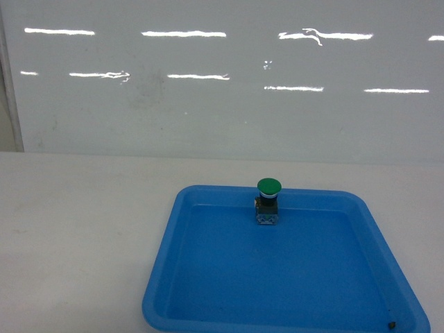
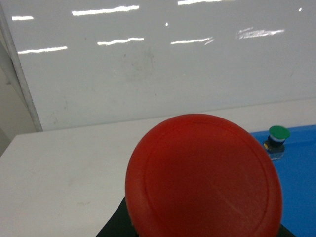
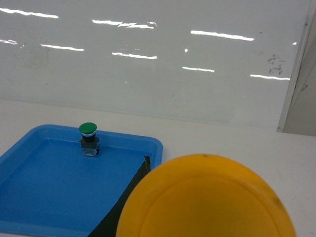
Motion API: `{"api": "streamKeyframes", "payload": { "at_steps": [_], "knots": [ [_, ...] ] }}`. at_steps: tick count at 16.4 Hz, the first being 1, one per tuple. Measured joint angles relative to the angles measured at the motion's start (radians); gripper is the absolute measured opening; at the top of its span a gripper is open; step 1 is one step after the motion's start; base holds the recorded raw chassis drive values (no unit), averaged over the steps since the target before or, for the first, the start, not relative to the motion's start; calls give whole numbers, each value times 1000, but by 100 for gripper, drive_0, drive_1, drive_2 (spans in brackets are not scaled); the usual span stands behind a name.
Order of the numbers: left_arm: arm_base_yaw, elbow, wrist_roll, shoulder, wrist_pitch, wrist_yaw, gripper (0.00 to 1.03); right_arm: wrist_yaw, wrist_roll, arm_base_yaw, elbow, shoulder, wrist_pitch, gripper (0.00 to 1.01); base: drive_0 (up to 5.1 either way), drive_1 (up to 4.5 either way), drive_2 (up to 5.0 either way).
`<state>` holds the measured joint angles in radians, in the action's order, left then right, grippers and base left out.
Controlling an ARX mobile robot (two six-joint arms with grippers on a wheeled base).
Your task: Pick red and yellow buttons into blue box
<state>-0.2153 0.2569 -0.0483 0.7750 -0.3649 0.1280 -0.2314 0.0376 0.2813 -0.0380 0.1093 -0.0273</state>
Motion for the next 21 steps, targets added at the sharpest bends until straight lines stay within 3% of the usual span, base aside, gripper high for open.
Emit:
{"api": "streamKeyframes", "payload": {
  "at_steps": [5,10,21],
  "knots": [
    [-8,0,17,-47,26,3,24,0,0,0,0,0,0,27,0,0,0],
    [-8,0,18,-50,21,3,24,0,0,0,0,0,0,27,0,-417,417],
    [-8,0,18,-53,21,6,24,0,0,0,1,0,-1,27,435,-413,-16]
  ]
}}
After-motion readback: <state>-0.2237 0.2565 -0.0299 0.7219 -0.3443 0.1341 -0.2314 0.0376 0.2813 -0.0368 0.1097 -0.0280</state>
